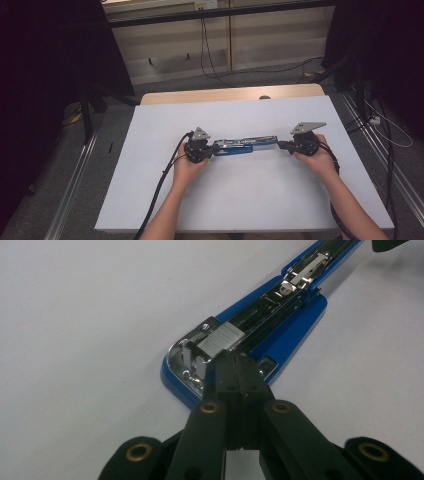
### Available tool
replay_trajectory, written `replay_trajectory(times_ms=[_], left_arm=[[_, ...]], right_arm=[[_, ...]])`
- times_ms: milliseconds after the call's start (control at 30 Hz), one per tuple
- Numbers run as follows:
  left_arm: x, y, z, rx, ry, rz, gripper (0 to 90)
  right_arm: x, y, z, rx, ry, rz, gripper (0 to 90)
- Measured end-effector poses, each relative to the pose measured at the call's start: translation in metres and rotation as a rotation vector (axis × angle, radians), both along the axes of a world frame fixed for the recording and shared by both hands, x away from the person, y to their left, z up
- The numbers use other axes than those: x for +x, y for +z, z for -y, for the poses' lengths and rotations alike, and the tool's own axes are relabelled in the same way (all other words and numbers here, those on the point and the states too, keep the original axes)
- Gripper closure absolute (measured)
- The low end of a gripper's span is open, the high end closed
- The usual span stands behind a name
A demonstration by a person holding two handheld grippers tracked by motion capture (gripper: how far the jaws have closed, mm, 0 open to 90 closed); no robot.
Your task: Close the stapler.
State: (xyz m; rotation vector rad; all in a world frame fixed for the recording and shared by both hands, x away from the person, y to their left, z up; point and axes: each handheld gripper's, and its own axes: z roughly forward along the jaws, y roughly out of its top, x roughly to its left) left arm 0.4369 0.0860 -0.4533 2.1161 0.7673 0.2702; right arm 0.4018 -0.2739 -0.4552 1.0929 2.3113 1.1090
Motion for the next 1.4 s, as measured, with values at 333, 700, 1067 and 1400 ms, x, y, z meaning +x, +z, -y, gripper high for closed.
replay_trajectory(times_ms=[333, 700, 1067, 1400], left_arm=[[0.001, 0.0, 0.0, 0.0, -0.011, -0.002, 90.0], [0.0, 0.0, 0.0, 0.005, -0.009, 0.0, 90.0], [0.001, 0.0, 0.0, -0.002, -0.011, -0.003, 90.0], [0.0, 0.0, -0.003, -0.012, -0.006, -0.013, 90.0]], right_arm=[[0.003, -0.004, -0.003, -0.042, 0.0, -0.013, 90.0], [0.006, -0.002, -0.006, -0.008, 0.006, 0.006, 90.0], [0.006, 0.004, -0.009, 0.046, 0.022, 0.034, 90.0], [0.008, 0.002, -0.017, 0.06, 0.058, 0.032, 90.0]])
